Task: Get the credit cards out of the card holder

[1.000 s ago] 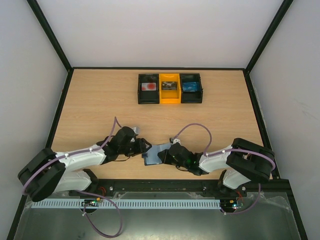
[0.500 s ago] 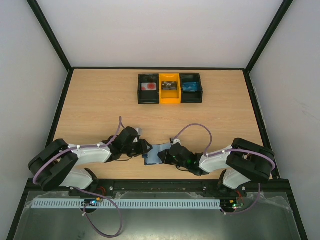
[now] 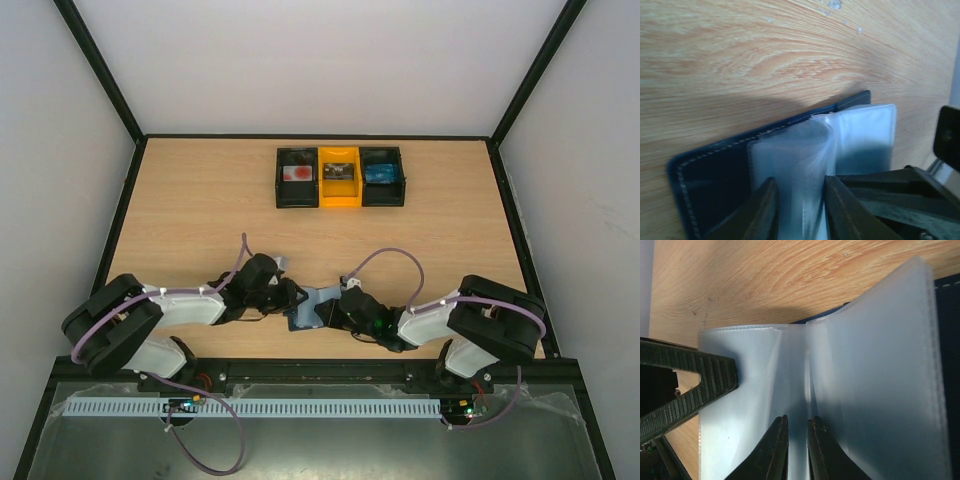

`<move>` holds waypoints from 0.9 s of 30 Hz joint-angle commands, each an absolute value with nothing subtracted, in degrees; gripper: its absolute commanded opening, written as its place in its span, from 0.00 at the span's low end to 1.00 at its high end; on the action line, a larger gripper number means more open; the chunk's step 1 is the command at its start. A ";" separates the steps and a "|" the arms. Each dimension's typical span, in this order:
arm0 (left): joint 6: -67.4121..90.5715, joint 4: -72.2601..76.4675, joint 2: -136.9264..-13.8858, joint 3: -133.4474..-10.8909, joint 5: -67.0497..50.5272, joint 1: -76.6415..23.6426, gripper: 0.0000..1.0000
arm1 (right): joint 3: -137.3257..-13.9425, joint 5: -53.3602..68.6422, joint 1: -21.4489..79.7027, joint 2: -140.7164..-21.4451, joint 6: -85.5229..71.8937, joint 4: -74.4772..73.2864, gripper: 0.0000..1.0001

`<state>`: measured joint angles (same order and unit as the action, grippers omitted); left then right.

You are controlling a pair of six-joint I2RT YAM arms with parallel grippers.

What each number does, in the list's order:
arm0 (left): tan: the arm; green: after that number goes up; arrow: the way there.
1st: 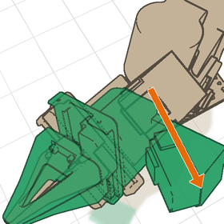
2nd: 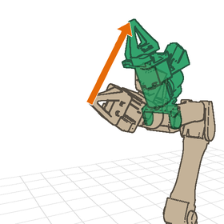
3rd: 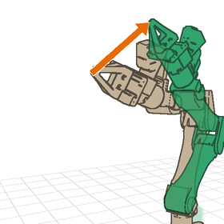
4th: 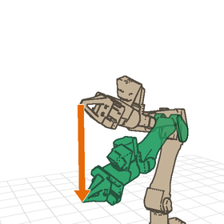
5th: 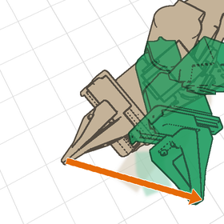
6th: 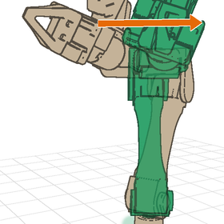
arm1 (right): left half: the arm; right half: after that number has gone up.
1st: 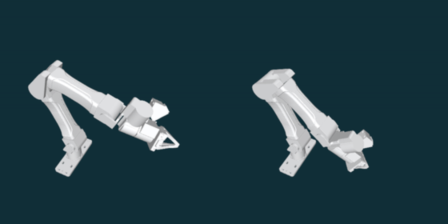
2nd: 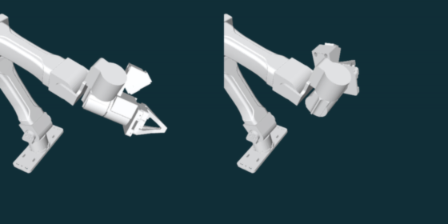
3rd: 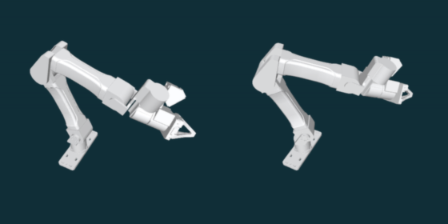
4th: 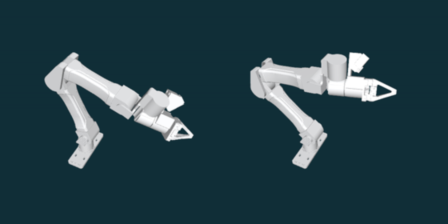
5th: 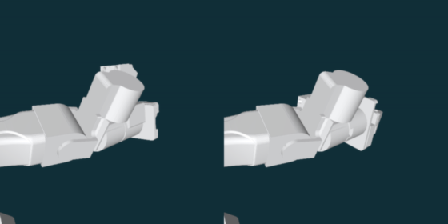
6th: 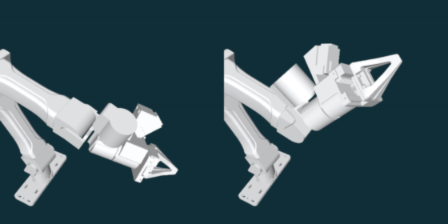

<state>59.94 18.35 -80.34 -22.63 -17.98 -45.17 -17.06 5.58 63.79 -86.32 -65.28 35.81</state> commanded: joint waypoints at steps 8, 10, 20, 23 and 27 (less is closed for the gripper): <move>62.67 25.07 -81.21 -23.11 -22.15 -46.40 0.03 | -15.63 4.48 64.30 -89.25 -66.32 35.61 0.13; 62.61 25.24 -81.75 -23.26 -22.15 -46.40 0.03 | -15.66 4.57 64.25 -89.51 -66.44 35.91 0.13; 56.48 13.73 -81.32 -28.56 -17.03 -44.01 0.08 | -17.44 -0.16 64.25 -85.66 -65.67 31.64 0.14; 55.00 8.78 -79.34 -30.08 -13.24 -43.75 0.14 | -18.24 -3.42 64.25 -82.99 -64.97 28.43 0.14; 54.77 3.72 -77.70 -31.28 -8.89 -43.77 0.40 | -19.76 -7.42 64.25 -78.41 -63.66 22.86 0.16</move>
